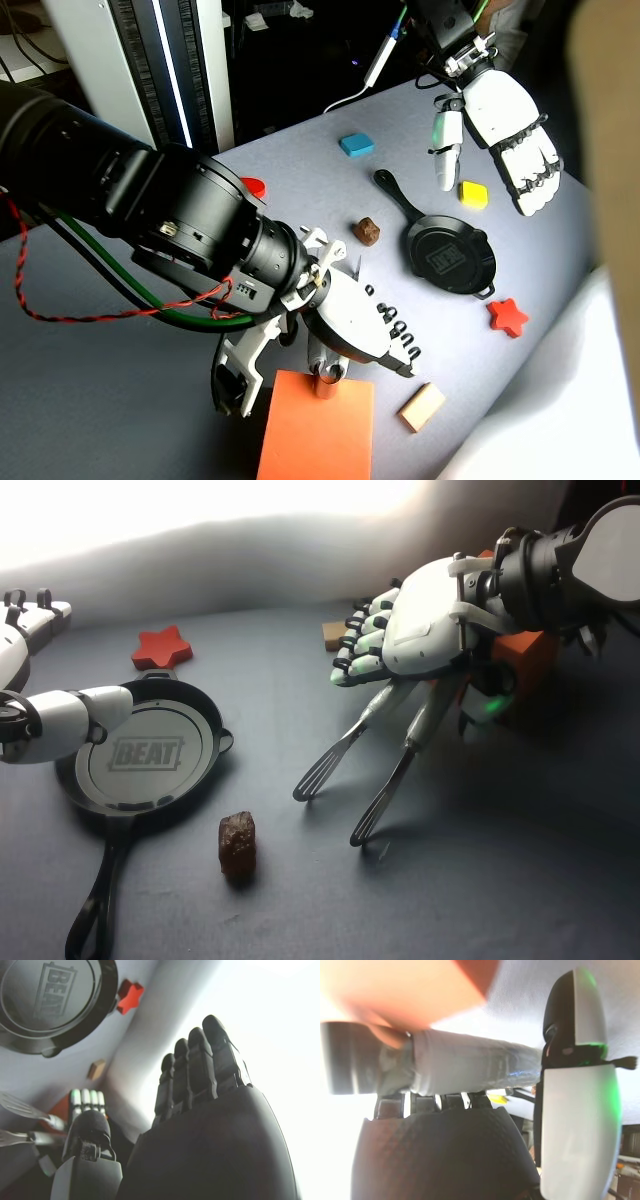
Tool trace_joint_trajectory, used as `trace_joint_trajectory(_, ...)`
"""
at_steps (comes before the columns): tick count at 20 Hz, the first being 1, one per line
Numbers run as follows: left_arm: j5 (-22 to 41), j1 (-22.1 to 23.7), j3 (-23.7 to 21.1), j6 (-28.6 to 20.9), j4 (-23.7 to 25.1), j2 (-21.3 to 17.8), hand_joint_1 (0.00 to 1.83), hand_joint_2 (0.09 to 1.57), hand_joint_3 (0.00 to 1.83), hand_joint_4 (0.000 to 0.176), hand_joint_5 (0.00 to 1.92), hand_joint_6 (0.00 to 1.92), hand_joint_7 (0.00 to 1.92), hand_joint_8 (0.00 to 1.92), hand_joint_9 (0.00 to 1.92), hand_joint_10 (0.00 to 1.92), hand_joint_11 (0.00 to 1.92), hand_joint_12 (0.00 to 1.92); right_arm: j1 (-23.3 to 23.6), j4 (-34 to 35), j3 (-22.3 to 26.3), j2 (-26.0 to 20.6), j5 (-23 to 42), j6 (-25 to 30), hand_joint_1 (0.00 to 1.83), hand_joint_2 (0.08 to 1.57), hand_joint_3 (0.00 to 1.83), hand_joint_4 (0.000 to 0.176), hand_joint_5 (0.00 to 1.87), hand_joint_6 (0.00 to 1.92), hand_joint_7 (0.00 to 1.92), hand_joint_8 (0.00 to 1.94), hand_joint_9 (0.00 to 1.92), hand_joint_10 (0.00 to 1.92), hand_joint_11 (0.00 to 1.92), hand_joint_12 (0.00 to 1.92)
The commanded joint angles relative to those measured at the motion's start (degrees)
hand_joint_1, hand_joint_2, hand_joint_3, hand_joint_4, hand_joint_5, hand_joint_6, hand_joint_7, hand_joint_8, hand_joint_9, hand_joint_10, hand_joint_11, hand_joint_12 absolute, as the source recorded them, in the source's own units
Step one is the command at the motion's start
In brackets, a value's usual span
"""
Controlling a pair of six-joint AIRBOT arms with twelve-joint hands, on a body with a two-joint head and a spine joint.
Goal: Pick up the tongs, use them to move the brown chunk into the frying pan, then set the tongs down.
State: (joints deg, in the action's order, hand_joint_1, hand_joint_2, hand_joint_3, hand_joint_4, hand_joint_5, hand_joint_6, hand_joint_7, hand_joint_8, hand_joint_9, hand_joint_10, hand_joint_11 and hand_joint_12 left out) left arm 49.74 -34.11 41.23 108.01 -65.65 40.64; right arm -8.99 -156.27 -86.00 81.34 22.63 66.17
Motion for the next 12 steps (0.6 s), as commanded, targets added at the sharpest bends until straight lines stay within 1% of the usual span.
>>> trace_joint_trajectory(1,5.15,0.16,0.03,-0.1,2.21,-0.09,0.0,1.22,0.0,0.0,0.13,0.01,0.16,0.0,0.14,0.0,0.0,0.48,0.11,-0.06,-0.23,-0.28,-4.04,-0.16,0.98,0.88,0.0,0.0,0.0,0.0,0.0,0.0,0.0,0.0,0.0,0.0)
trace_joint_trajectory(4,5.22,0.27,-0.05,0.3,2.19,-0.11,0.02,1.22,0.0,0.0,0.12,0.0,0.15,0.0,0.14,0.0,0.0,0.47,-0.18,-0.05,-0.23,-0.16,-3.93,-0.02,0.97,0.9,0.01,0.0,0.0,0.0,0.0,0.0,0.0,0.0,0.0,0.0)
trace_joint_trajectory(5,5.24,0.3,-0.04,0.2,2.19,-0.11,0.01,1.22,0.0,0.0,0.12,0.0,0.14,0.0,0.14,0.0,0.0,0.47,-0.19,-0.05,-0.23,-0.1,-3.9,0.02,0.99,0.9,0.01,0.0,0.02,0.01,0.02,0.01,0.01,0.0,0.0,0.0)
trace_joint_trajectory(7,5.25,0.44,-0.04,0.18,2.19,-0.11,0.03,1.22,0.0,0.0,0.14,0.01,0.16,0.0,0.15,0.0,0.0,0.5,-0.14,-0.05,-0.23,0.19,-3.76,0.32,1.0,0.9,0.01,0.0,0.05,0.02,0.06,0.02,0.06,0.02,0.04,0.02)
trace_joint_trajectory(8,5.51,0.49,-0.08,0.11,2.19,-0.11,0.04,1.22,0.0,0.0,0.15,0.01,0.16,0.0,0.15,0.0,0.0,0.51,-0.13,-0.05,-0.23,0.33,-3.76,0.53,1.0,0.91,0.0,0.0,0.08,0.02,0.1,0.01,0.1,0.0,0.01,0.23)
trace_joint_trajectory(10,6.48,0.54,-0.28,0.1,2.19,-0.11,0.02,1.22,0.0,0.0,0.13,0.0,0.15,0.0,0.14,0.0,0.0,0.44,-0.2,-0.04,-0.22,0.5,-3.81,0.68,1.01,0.96,0.02,0.0,0.13,0.02,0.15,0.01,0.16,0.02,0.0,0.52)
trace_joint_trajectory(11,6.68,0.53,-0.36,0.1,2.19,-0.11,0.02,1.22,0.0,0.0,0.13,0.0,0.15,0.0,0.14,0.0,0.0,0.44,-0.23,-0.04,-0.22,0.51,-3.86,0.68,1.0,0.99,0.03,0.0,0.18,0.04,0.22,0.02,0.21,0.03,0.0,0.73)
trace_joint_trajectory(12,6.67,0.5,-0.36,0.1,2.19,-0.11,0.02,1.22,0.0,0.0,0.13,0.0,0.15,0.0,0.14,0.0,0.0,0.45,-0.24,-0.04,-0.22,0.51,-3.87,0.76,1.0,1.0,0.03,0.0,0.22,0.05,0.27,0.03,0.25,0.04,0.0,0.89)
